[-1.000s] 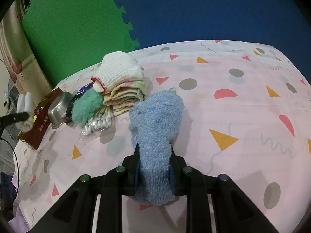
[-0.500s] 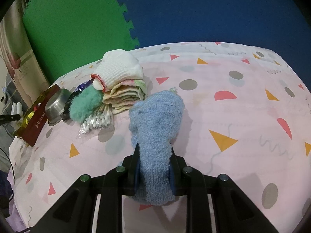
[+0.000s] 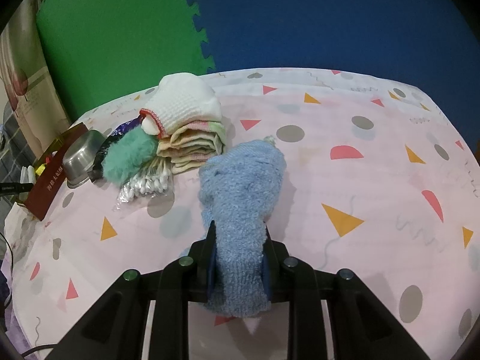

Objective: Organize soft objects
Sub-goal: 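Hold the white cloth in the left tool and blue sock in the right, then lower the white cloth into the gold tin and open the left tool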

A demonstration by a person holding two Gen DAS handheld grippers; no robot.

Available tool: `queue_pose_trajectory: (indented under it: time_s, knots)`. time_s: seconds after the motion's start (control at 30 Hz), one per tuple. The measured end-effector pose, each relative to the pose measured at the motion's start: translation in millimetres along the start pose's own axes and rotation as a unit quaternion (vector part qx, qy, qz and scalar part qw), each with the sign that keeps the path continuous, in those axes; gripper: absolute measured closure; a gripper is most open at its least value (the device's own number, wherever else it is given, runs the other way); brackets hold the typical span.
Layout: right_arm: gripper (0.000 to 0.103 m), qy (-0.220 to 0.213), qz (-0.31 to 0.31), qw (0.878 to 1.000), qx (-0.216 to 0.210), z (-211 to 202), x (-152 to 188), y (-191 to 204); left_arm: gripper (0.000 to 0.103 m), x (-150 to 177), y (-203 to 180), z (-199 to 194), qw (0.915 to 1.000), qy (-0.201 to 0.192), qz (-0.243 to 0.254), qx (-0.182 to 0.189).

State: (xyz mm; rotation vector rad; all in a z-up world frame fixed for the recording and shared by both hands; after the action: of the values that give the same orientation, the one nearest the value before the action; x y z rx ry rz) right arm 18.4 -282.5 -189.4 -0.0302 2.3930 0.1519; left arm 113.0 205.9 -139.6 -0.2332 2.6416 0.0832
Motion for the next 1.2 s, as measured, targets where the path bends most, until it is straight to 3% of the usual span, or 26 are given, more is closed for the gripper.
queue_pose_trajectory:
  time_s: [0.47,0.77,1.2]
  knots:
    - [0.081,0.004,0.002,1.000,0.027,-3,-3,6,0.034,1,8,-18,0.9991,-0.036,-0.019,0.007]
    - [0.082,0.005,0.003,1.000,0.029,-14,-7,16,0.025,16,12,-48,0.9952,-0.087,-0.044,-0.002]
    - [0.082,-0.010,-0.037,0.999,0.008,-36,-33,69,0.021,29,12,-56,0.9937,-0.109,-0.028,-0.006]
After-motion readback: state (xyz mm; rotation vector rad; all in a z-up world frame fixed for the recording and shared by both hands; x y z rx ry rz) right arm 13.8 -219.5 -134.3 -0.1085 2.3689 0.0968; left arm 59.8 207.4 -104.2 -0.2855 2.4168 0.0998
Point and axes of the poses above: each gripper's, at about its wrist camera, not at the fingertips, and z roughly the way its jaws point, y to its left, x to its underside, the point moved 7 cm from there along z, roughly the way its jaws point, and after that the axes turned 6 degrees about -z, right-handed, at the moved point
